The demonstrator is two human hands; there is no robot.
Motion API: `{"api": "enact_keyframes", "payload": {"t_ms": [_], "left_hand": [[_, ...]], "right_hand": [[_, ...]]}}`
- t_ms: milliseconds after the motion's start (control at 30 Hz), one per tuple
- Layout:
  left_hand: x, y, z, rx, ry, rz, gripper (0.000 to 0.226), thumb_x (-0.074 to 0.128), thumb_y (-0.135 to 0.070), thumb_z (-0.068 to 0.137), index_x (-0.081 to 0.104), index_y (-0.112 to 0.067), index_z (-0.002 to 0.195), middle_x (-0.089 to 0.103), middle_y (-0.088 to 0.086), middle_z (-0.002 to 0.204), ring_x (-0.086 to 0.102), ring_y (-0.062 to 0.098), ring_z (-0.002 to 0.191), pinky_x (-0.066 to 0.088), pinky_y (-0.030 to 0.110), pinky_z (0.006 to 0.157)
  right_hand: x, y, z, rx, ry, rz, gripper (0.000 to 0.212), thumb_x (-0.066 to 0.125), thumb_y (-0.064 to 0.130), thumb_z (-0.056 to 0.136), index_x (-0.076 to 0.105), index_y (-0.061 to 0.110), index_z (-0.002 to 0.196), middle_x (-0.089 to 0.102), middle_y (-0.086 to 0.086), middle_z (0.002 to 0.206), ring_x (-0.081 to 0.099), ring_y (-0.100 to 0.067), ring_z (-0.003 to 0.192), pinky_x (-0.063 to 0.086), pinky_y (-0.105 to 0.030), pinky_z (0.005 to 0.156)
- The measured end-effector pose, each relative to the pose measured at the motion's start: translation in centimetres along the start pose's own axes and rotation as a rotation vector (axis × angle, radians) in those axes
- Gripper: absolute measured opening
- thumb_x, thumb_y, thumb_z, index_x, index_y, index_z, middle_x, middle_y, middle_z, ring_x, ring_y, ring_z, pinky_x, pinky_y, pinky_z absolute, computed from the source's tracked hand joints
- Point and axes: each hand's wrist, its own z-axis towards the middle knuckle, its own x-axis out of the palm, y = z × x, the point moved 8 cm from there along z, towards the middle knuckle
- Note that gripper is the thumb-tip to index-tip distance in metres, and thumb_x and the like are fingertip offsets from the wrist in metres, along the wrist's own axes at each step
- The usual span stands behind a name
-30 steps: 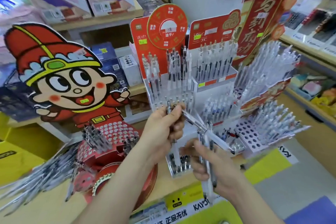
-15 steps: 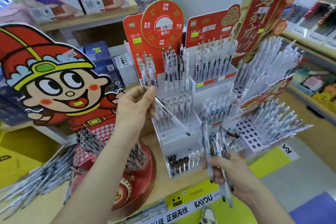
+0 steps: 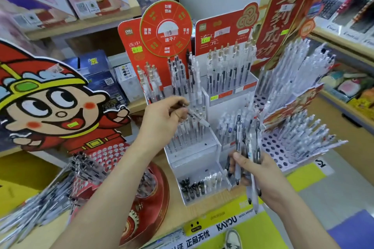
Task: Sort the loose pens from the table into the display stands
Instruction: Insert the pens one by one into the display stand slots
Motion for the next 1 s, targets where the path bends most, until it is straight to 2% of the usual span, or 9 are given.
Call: {"api": "enact_keyframes", "payload": {"t_ms": [67, 133, 233, 300, 400, 533, 800, 933, 1000], "left_hand": [[0.4, -0.5, 0.3, 0.055, 0.017, 0.1, 0.016, 0.061, -0.004, 0.092, 0.065, -0.018, 0.097, 0.069, -0.003, 0.084, 0.067, 0.011, 0.078, 0.056, 0.035, 0.08], [1.2, -1.7, 0.7, 0.166, 0.056, 0.266, 0.01, 0.062, -0.012, 0.092, 0.066, -0.013, 0.101, 0.068, -0.001, 0.087, 0.064, 0.015, 0.084, 0.052, 0.037, 0.081], [3.4, -3.2, 1.7, 0.275, 0.169, 0.473, 0.018, 0.059, -0.022, 0.094, 0.065, -0.009, 0.105, 0.066, 0.004, 0.097, 0.058, 0.022, 0.094, 0.046, 0.038, 0.084], [4.6, -3.4, 2.4, 0.293, 0.211, 0.537, 0.02, 0.059, -0.026, 0.094, 0.065, -0.009, 0.102, 0.065, 0.004, 0.096, 0.058, 0.022, 0.093, 0.046, 0.039, 0.083], [5.4, -3.0, 3.1, 0.276, 0.215, 0.533, 0.021, 0.062, -0.031, 0.092, 0.068, -0.011, 0.095, 0.067, 0.001, 0.089, 0.06, 0.019, 0.087, 0.048, 0.036, 0.081], [5.4, -2.6, 4.0, 0.225, 0.223, 0.509, 0.023, 0.061, -0.034, 0.092, 0.069, -0.012, 0.089, 0.067, 0.0, 0.08, 0.06, 0.016, 0.079, 0.05, 0.037, 0.076], [5.0, -1.5, 4.4, 0.211, 0.225, 0.555, 0.033, 0.062, -0.042, 0.09, 0.064, -0.012, 0.076, 0.061, 0.0, 0.066, 0.056, 0.014, 0.065, 0.049, 0.035, 0.066], [4.9, -1.7, 4.6, 0.191, 0.191, 0.555, 0.045, 0.06, -0.046, 0.09, 0.06, -0.007, 0.067, 0.055, 0.004, 0.055, 0.048, 0.016, 0.052, 0.039, 0.03, 0.052], [4.9, -1.9, 4.6, 0.202, 0.174, 0.572, 0.051, 0.055, -0.046, 0.093, 0.056, -0.006, 0.063, 0.052, 0.007, 0.051, 0.046, 0.018, 0.048, 0.036, 0.029, 0.05]], "right_hand": [[-0.2, 0.4, 0.2, -0.015, -0.001, -0.001, 0.011, 0.062, 0.014, 0.09, 0.071, 0.008, 0.092, 0.066, -0.01, 0.071, 0.061, -0.02, 0.063, 0.039, -0.031, 0.049], [-0.3, 0.6, 0.4, -0.018, -0.002, -0.013, 0.012, 0.06, 0.013, 0.093, 0.07, 0.007, 0.094, 0.065, -0.007, 0.066, 0.061, -0.017, 0.059, 0.041, -0.031, 0.05], [-0.2, 0.7, 0.6, -0.024, 0.004, -0.008, 0.012, 0.059, 0.012, 0.093, 0.069, 0.007, 0.095, 0.065, -0.005, 0.064, 0.061, -0.014, 0.056, 0.04, -0.031, 0.049], [-0.2, 0.7, 0.6, -0.023, 0.007, -0.004, 0.011, 0.059, 0.012, 0.093, 0.069, 0.007, 0.095, 0.064, -0.004, 0.063, 0.061, -0.014, 0.055, 0.039, -0.028, 0.046], [-0.2, 0.6, 0.7, -0.023, 0.012, 0.016, 0.014, 0.061, 0.016, 0.09, 0.068, 0.006, 0.096, 0.065, -0.004, 0.062, 0.061, -0.014, 0.053, 0.039, -0.027, 0.047], [-0.4, 0.5, 0.9, -0.036, 0.016, 0.068, 0.034, 0.065, 0.025, 0.079, 0.068, 0.001, 0.103, 0.064, -0.008, 0.065, 0.058, -0.018, 0.052, 0.035, -0.038, 0.057], [-0.4, 0.1, 1.3, -0.025, 0.009, 0.105, 0.035, 0.067, 0.027, 0.079, 0.068, 0.0, 0.101, 0.063, -0.01, 0.066, 0.056, -0.019, 0.052, 0.033, -0.037, 0.058], [-0.1, 0.3, 1.3, -0.02, 0.017, 0.092, 0.039, 0.067, 0.028, 0.077, 0.066, -0.002, 0.102, 0.062, -0.008, 0.066, 0.055, -0.018, 0.051, 0.032, -0.035, 0.055], [0.0, 0.3, 1.3, -0.016, 0.018, 0.094, 0.04, 0.067, 0.027, 0.077, 0.065, -0.004, 0.102, 0.062, -0.008, 0.065, 0.055, -0.019, 0.051, 0.032, -0.034, 0.055]]}}
